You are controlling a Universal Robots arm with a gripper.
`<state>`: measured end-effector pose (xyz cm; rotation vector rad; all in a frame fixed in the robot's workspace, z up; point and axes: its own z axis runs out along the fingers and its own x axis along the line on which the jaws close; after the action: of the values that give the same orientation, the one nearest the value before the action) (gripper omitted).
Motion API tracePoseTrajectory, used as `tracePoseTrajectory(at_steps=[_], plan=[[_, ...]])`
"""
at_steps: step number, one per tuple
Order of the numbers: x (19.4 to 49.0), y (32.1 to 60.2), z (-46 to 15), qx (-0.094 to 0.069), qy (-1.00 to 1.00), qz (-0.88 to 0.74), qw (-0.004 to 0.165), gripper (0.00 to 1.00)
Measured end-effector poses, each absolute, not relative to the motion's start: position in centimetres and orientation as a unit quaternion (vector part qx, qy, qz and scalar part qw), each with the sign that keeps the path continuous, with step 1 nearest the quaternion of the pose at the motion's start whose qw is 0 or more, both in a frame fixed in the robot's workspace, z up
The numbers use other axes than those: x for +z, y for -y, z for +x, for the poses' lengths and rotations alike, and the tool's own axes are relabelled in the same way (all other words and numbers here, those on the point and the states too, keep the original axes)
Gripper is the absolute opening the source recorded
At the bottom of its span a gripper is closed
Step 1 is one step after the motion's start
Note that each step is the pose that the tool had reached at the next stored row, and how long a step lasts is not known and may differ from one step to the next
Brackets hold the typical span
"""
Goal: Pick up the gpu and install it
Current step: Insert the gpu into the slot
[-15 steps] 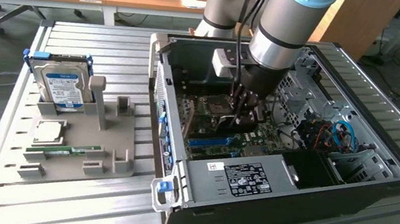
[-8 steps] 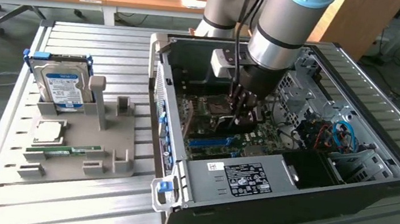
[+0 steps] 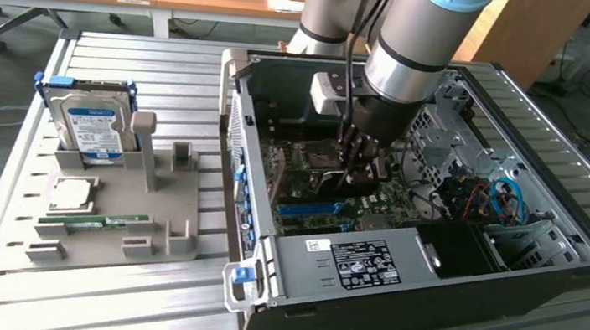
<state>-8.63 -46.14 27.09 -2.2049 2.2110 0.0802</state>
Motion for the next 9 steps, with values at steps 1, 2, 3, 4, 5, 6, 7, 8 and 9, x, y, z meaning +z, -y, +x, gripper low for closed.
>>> tracePoseTrajectory(at_steps=[1,2,3,4,5,6,7,8,9], plan=[[27.09,46.14,-8.65,0.025,-0.708,-0.706,0.010,0.26],[27.09,46.14,-8.66,0.023,-0.708,-0.706,0.011,0.26],[27.09,46.14,-8.68,0.022,-0.708,-0.706,0.012,0.26],[27.09,46.14,-8.70,0.021,-0.708,-0.706,0.013,0.26],[27.09,46.14,-8.69,0.021,-0.708,-0.706,0.014,0.26],[27.09,46.14,-8.69,0.021,-0.708,-0.706,0.014,0.26],[27.09,46.15,-8.69,0.021,-0.708,-0.706,0.014,0.26],[27.09,46.15,-8.74,0.021,-0.708,-0.706,0.014,0.26],[27.09,46.15,-8.81,0.020,-0.708,-0.706,0.014,0.26]])
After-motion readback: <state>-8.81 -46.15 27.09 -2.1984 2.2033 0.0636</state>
